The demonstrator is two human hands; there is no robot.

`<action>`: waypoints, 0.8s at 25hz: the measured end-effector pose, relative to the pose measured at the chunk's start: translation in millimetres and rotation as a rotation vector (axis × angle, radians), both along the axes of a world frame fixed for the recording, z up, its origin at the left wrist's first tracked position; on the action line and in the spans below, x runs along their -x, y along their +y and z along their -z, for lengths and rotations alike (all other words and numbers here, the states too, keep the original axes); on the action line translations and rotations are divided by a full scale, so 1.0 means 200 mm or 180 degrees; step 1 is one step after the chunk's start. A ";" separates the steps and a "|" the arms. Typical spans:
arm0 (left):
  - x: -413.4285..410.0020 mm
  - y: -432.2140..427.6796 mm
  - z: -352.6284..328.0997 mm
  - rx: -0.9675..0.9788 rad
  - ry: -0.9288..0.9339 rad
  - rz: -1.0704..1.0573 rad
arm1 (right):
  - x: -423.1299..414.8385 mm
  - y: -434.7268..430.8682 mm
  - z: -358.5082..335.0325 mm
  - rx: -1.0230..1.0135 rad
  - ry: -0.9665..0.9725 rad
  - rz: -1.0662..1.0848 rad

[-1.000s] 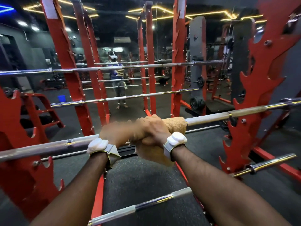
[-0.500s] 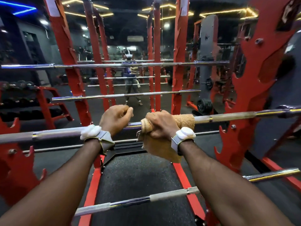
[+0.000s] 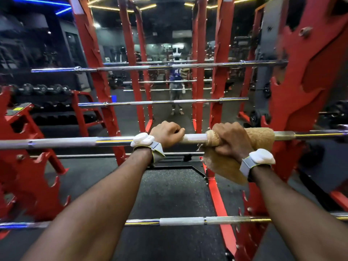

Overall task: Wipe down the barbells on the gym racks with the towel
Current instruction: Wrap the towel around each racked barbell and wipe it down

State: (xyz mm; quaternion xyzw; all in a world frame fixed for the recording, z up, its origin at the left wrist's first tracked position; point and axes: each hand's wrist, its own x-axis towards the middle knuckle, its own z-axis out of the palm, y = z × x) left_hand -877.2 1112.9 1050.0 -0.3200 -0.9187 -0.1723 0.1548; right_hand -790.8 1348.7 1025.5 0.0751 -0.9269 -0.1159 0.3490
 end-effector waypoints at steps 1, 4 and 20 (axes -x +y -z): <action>-0.01 0.03 0.01 0.0085 0.0066 -0.0106 | -0.01 0.01 0.00 0.0007 0.0045 0.0087; -0.01 0.08 0.04 0.0491 0.0422 -0.0384 | 0.01 -0.03 0.01 0.0067 0.0048 0.0336; 0.01 0.08 0.05 0.0515 0.0681 -0.0362 | 0.08 -0.11 -0.02 0.0332 -0.0307 -0.0077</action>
